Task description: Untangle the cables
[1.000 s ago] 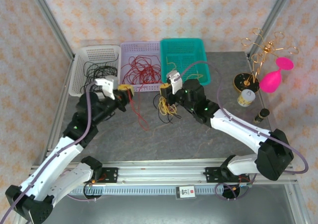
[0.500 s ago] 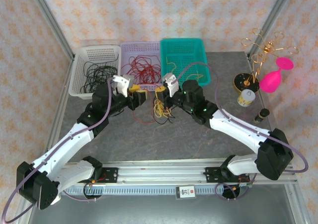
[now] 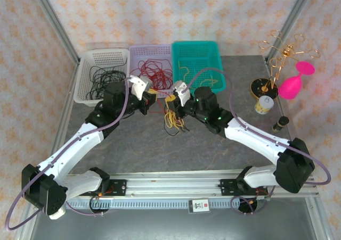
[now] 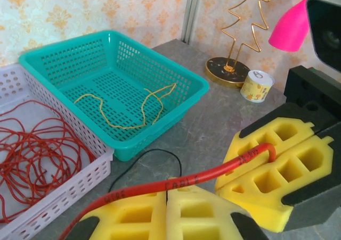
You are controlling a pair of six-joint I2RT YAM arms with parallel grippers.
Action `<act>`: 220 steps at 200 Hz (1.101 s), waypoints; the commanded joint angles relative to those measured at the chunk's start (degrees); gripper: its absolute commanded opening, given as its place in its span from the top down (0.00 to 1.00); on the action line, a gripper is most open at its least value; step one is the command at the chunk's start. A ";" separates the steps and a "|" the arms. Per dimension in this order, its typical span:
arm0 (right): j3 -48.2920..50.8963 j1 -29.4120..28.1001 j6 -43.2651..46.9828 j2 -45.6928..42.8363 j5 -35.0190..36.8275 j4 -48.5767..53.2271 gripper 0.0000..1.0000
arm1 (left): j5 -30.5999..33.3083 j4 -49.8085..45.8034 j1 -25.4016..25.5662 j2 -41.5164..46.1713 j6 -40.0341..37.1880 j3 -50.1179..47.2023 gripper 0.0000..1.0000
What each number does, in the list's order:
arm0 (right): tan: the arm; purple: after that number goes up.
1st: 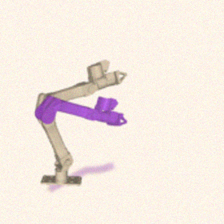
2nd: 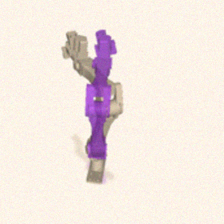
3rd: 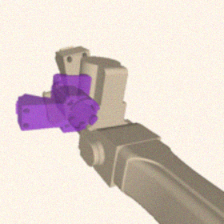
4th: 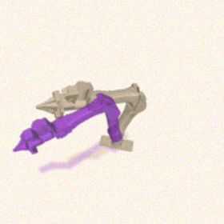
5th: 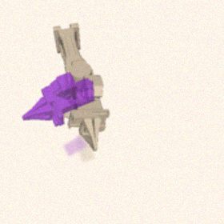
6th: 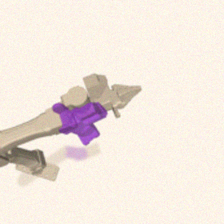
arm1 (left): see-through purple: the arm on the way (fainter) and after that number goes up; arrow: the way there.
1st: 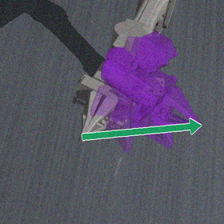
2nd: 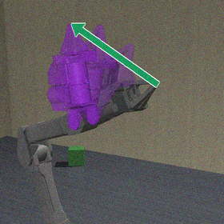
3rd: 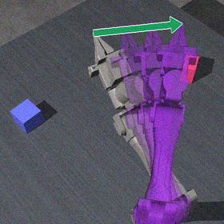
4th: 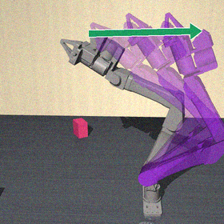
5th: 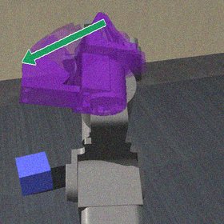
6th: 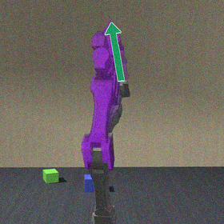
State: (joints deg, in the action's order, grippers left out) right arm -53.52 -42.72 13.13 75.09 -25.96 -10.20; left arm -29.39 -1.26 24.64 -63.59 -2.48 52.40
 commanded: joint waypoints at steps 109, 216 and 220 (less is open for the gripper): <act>7.17 -1.12 -8.10 11.01 7.32 -13.80 0.70 | 8.23 2.05 -0.03 10.95 7.72 13.44 1.00; 8.24 -1.23 -15.58 8.82 15.82 -1.41 0.64 | 9.00 -17.42 7.54 12.95 10.79 -4.81 0.58; 8.60 -1.15 -16.01 8.28 16.04 -0.79 0.63 | 9.80 -17.42 8.68 12.96 10.43 -5.75 0.54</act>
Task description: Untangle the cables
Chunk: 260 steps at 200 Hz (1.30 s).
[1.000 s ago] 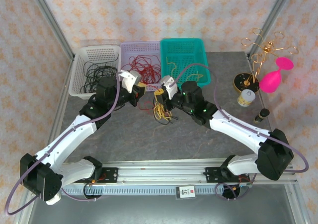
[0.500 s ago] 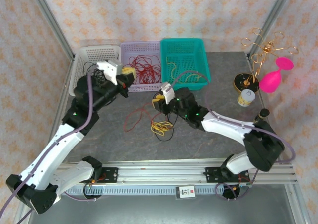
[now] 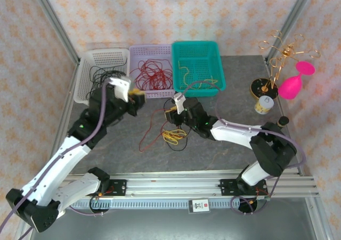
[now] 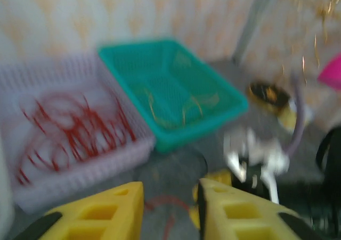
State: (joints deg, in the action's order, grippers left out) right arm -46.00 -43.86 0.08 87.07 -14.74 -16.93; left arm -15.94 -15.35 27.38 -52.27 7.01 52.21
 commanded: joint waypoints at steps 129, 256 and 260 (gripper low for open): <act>16.45 -1.21 -11.05 -21.81 -2.30 9.68 0.58 | 2.60 -5.05 13.41 -16.12 -3.49 -8.28 0.27; 22.88 -3.99 1.20 -22.76 -11.59 -11.73 0.53 | 7.63 -9.55 14.11 -13.12 1.82 -0.65 1.00; 23.18 -4.38 2.70 -22.26 -11.95 -13.29 0.51 | 7.15 -9.80 14.11 -12.60 1.68 -0.06 1.00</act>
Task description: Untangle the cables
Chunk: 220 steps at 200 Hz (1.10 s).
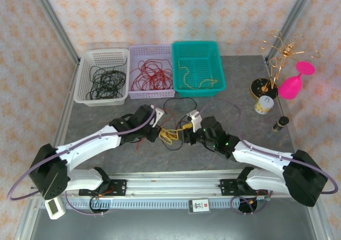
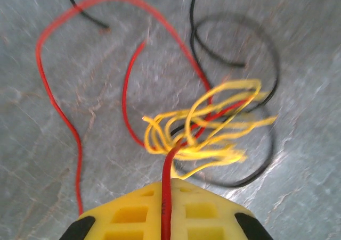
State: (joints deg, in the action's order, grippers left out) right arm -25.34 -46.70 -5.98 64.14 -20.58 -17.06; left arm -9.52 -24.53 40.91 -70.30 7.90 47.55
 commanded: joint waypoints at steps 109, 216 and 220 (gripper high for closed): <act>-11.13 -4.41 4.66 20.56 1.54 -34.82 0.48 | -1.13 -8.33 0.93 5.49 -2.28 16.76 1.00; -15.38 -5.58 0.73 35.79 28.86 -32.40 0.66 | -1.87 -10.25 1.01 7.20 -0.91 25.82 1.00; -14.46 -5.59 0.22 35.81 28.63 -32.55 0.66 | -1.63 -10.46 0.94 7.33 -1.10 26.54 1.00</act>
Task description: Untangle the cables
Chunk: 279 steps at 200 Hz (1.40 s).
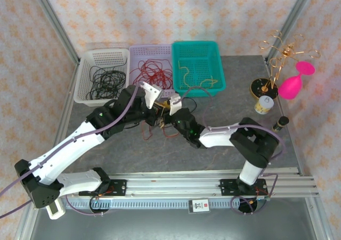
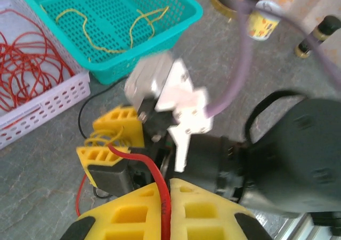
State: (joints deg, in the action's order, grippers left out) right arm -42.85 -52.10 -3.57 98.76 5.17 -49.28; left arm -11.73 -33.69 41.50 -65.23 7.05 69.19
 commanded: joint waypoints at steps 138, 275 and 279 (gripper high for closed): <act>14.87 1.77 -11.01 -5.06 6.11 9.13 0.57 | 30.03 2.58 0.42 -6.78 -12.15 42.15 1.00; 14.46 4.02 -7.39 -15.82 -0.30 20.87 0.40 | 31.39 38.12 0.36 -9.55 -28.85 50.70 1.00; 14.08 4.03 -7.25 -16.12 0.28 21.97 0.39 | 31.25 38.01 0.39 -9.69 -28.97 51.27 1.00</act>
State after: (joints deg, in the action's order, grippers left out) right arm -27.49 -48.27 -13.19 85.32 6.20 -32.08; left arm 20.38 -0.91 41.56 -74.85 -19.09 116.09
